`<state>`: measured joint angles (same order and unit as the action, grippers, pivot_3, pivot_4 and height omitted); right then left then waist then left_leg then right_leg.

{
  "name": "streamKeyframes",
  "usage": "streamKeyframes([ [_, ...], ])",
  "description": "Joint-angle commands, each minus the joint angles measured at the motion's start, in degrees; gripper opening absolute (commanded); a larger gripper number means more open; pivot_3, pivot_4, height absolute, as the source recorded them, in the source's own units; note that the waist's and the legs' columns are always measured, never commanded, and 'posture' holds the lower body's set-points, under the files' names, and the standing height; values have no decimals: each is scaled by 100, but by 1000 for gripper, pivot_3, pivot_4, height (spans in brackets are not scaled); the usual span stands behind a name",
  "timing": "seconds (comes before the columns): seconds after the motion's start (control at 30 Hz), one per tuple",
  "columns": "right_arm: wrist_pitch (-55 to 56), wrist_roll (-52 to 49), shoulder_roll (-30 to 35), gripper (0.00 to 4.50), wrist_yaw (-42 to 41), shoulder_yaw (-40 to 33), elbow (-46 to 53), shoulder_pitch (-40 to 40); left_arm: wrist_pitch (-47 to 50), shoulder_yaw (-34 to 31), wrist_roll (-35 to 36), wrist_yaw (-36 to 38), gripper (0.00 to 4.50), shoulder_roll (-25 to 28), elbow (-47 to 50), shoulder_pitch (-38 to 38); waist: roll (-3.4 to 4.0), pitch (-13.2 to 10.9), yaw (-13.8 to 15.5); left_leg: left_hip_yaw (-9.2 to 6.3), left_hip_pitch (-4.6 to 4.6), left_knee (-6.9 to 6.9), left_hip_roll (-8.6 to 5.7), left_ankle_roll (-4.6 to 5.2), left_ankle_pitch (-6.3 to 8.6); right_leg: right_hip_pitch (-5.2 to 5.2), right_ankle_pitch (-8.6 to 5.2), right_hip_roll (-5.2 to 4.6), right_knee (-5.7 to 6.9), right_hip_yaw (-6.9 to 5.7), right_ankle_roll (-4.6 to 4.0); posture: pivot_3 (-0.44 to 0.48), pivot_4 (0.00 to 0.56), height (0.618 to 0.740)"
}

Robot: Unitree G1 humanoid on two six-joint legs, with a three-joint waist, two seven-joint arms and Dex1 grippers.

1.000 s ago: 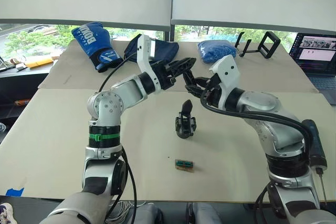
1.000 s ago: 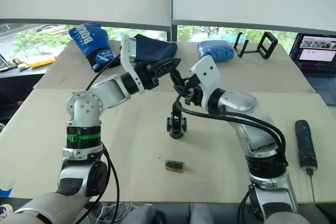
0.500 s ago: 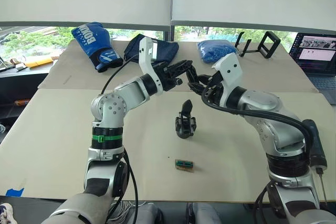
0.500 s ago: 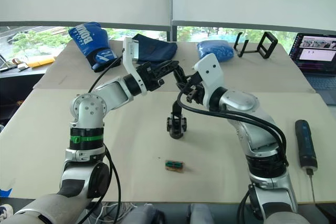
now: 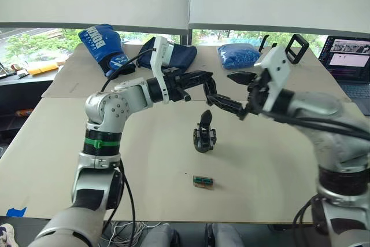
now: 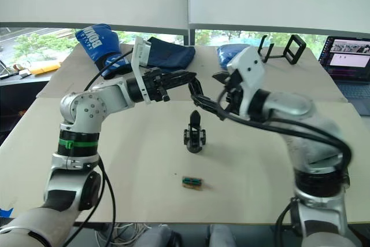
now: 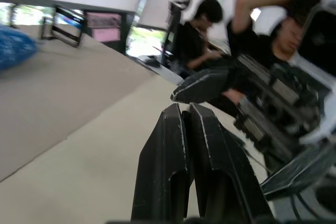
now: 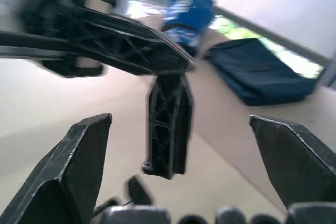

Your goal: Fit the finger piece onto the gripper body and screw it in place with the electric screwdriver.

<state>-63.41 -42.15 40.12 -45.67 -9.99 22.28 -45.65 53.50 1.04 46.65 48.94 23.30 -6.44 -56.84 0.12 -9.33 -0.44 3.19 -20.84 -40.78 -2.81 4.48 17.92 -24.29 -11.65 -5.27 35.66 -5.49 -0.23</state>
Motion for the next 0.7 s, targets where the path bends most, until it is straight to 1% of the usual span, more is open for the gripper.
streamKeyframes([
  [0.03,-1098,-1133,602,4463,-945,-195,-872,-1054,-113,313,7,1535,0,318,-197,-583,2,-6,-23,0,-1,2,1,5,-3,-2,0,-3,0,0,0,0,150,740],
  [0.1,-1282,-1207,828,4463,-1263,113,-1229,-1365,-177,416,-101,1865,0,352,-375,-703,1,-5,-25,-4,1,5,18,7,-2,7,-3,-19,-14,6,-6,0,150,740],
  [0.17,-1330,-1190,979,4463,-1519,381,-1466,-1548,-266,482,-227,2052,0,340,-472,-772,0,-5,-24,-8,1,7,38,7,-2,14,-2,-14,-29,13,-8,0,150,740],
  [0.3,-1396,-1137,974,4463,-1621,705,-1729,-1696,-186,399,-241,2153,0,243,-509,-868,-4,-8,-16,-6,-32,-3,45,9,-3,-21,1,-14,-11,20,-14,0,150,740],
  [0.37,-1301,-1077,917,4463,-1619,823,-1740,-1679,-147,345,-231,2139,0,198,-498,-890,-4,-9,-5,-6,-34,-4,45,9,-3,-24,1,-16,-9,20,-14,0,150,740],
  [0.43,-1207,-1017,870,3938,-1601,914,-1730,-1665,-110,297,-210,2108,0,164,-481,-893,-4,-9,2,-7,-36,-4,45,9,-3,-24,2,-18,-11,19,-14,0,150,740],
  [0.5,-1155,-994,797,3316,-1558,926,-1735,-1667,-81,270,-203,2102,0,158,-453,-876,-4,-9,13,-7,-36,-4,45,9,-3,-24,2,-20,-13,19,-14,0,150,740],
  [0.7,-968,-896,686,1250,-1543,955,-1613,-1584,5,182,-162,2043,0,146,-441,-861,-4,-9,58,-7,-36,-4,44,9,-2,-24,2,-20,-13,18,-14,0,150,740],
])
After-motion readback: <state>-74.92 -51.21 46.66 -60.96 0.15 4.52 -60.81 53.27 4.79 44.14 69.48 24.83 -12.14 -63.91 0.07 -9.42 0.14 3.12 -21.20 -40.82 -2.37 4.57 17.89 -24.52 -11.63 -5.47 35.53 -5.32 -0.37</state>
